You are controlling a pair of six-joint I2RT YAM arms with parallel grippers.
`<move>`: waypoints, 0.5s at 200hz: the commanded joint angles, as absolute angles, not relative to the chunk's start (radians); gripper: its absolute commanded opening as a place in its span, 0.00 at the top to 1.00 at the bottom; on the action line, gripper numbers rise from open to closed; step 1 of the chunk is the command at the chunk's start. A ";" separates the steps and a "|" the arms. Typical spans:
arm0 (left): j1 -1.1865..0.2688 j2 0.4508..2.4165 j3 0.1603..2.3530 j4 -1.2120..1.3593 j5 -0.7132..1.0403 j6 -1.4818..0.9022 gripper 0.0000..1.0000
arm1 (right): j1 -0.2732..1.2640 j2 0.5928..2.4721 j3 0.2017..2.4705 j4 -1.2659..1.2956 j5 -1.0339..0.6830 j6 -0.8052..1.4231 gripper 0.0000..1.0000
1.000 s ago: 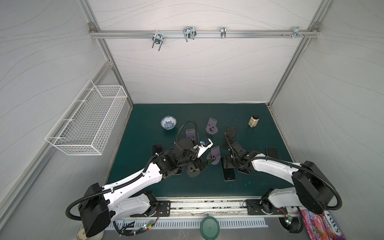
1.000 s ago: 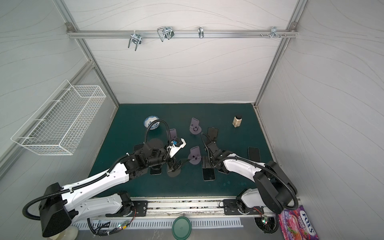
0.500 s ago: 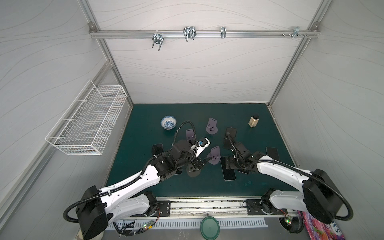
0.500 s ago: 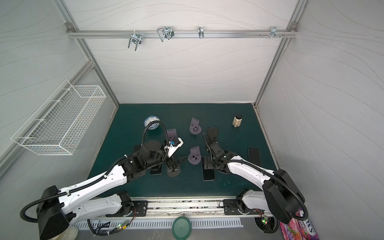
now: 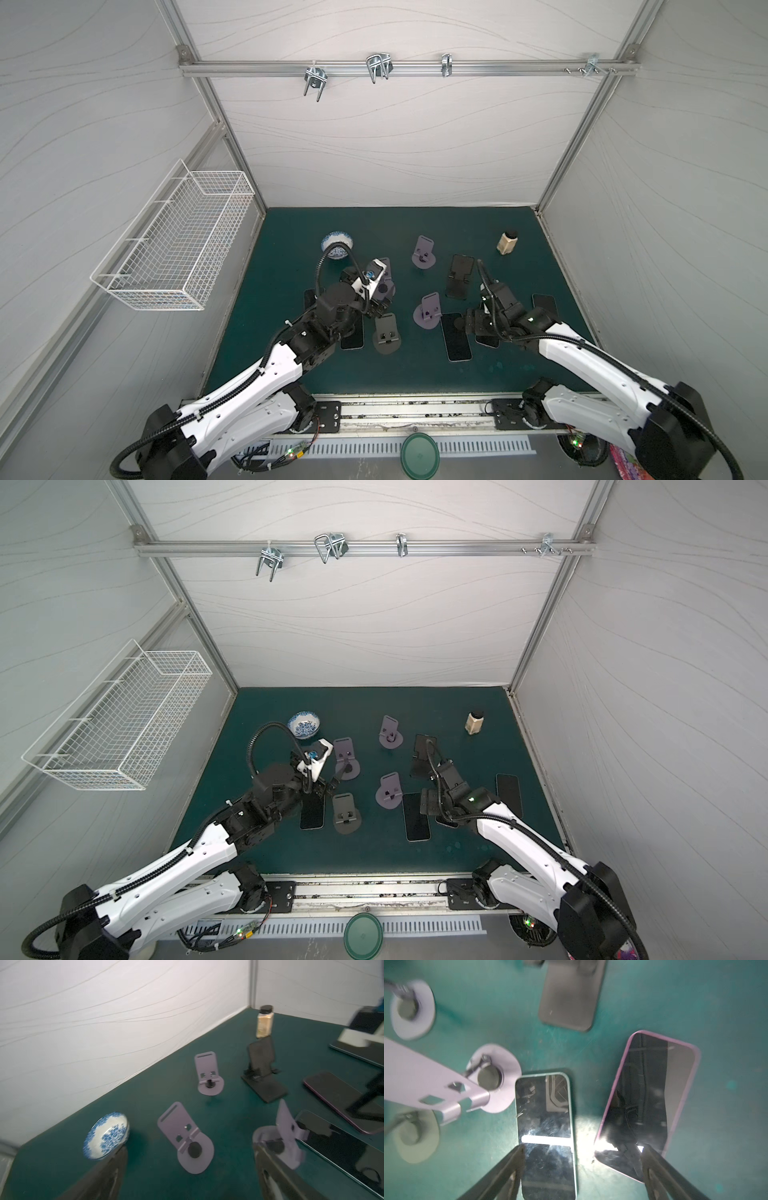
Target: Remove the phone from the phone stand
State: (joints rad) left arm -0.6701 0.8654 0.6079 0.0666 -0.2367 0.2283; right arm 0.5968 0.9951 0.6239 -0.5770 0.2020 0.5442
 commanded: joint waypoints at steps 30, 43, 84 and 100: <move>-0.453 0.888 0.603 0.118 -0.199 0.075 0.04 | 0.455 0.936 0.669 -0.554 0.187 0.445 0.11; -0.395 0.916 0.605 0.135 -0.189 0.035 0.04 | 0.415 0.940 0.664 -0.491 0.202 0.422 0.11; -0.221 1.004 0.571 0.240 -0.286 -0.028 0.04 | 0.294 1.009 0.624 -0.203 0.309 0.291 0.09; -0.164 1.048 0.554 0.263 -0.319 -0.059 0.04 | 0.240 1.044 0.578 -0.037 0.355 0.228 0.08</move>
